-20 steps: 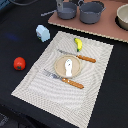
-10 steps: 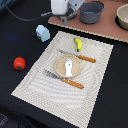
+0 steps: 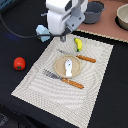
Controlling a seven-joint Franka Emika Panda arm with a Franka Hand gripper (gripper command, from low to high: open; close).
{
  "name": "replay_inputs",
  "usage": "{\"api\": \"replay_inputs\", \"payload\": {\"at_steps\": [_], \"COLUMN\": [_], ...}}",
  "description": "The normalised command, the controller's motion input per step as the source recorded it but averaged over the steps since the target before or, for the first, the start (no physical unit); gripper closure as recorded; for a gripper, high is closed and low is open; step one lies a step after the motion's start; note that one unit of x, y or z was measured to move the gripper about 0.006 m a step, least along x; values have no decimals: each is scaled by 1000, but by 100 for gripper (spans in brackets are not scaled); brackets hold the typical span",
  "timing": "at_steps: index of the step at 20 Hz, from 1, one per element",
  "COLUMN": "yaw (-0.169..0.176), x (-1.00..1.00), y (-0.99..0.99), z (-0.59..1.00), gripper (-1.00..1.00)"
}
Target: Interact with the objects in diverse but meaningful ways.
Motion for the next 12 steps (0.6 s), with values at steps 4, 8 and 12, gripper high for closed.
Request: {"api": "replay_inputs", "payload": {"at_steps": [4, 8, 12], "yaw": [-91, -105, -121], "x": [399, 328, 202], "y": [-204, -156, -139], "z": [-214, -231, -164], "gripper": [-100, -100, -100]}}
